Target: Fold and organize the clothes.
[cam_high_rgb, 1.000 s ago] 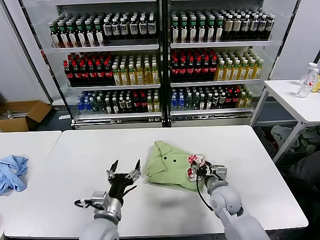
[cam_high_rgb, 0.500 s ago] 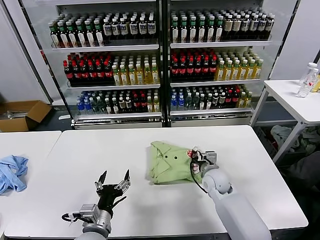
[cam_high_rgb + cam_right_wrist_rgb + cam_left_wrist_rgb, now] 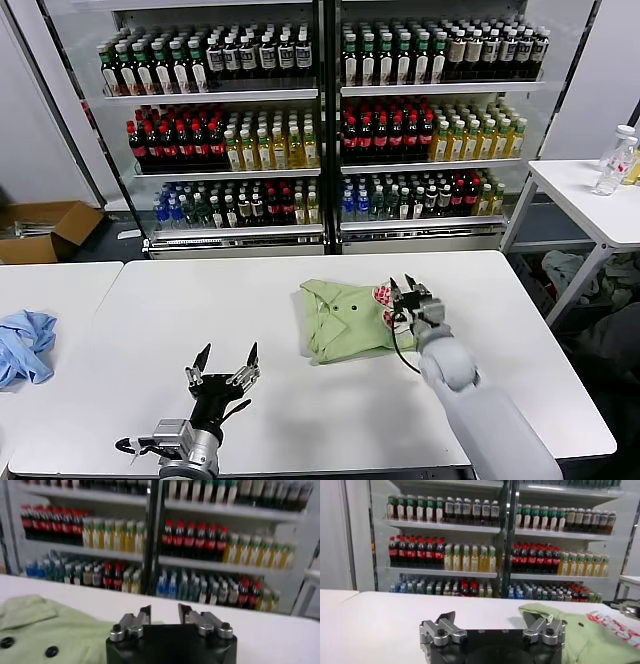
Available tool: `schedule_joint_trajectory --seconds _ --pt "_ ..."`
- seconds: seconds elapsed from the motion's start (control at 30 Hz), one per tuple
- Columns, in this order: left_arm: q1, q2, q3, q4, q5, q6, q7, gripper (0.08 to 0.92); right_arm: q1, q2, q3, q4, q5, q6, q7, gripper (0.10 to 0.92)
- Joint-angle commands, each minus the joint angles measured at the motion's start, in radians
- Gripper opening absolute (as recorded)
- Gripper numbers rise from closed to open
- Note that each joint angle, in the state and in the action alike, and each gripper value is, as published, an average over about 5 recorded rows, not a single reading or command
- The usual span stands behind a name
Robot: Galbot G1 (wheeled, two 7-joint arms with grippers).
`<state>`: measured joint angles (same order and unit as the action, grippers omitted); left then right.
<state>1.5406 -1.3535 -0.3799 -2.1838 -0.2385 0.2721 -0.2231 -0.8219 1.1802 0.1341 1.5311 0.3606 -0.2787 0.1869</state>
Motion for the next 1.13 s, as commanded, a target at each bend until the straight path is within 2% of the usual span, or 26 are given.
schedule_joint_trajectory --seconds 0.03,0.17,0.33,0.47,1.13 --pt "0.044 0.002 -0.007 -0.078 0.023 -0.019 0.007 0.823 -0.539 -0.047 0.247 0.503 -0.133 0.214 -0.020 0.473" --pt "0.074 -0.002 -0.006 -0.118 0.046 -0.035 0.015 0.823 -0.692 -0.027 0.331 0.615 -0.123 0.258 -0.019 0.585" --pt "0.107 -0.014 -0.003 -0.155 0.074 -0.044 0.025 0.823 -0.775 -0.008 0.365 0.673 -0.144 0.303 -0.012 0.731" --pt "0.132 -0.025 -0.003 -0.179 0.094 -0.055 0.029 0.823 -0.806 -0.004 0.381 0.719 -0.161 0.281 -0.002 0.809" --pt "0.221 -0.048 -0.007 -0.259 0.136 -0.067 0.047 0.823 -0.865 -0.008 0.406 0.802 -0.180 0.237 0.043 0.823"
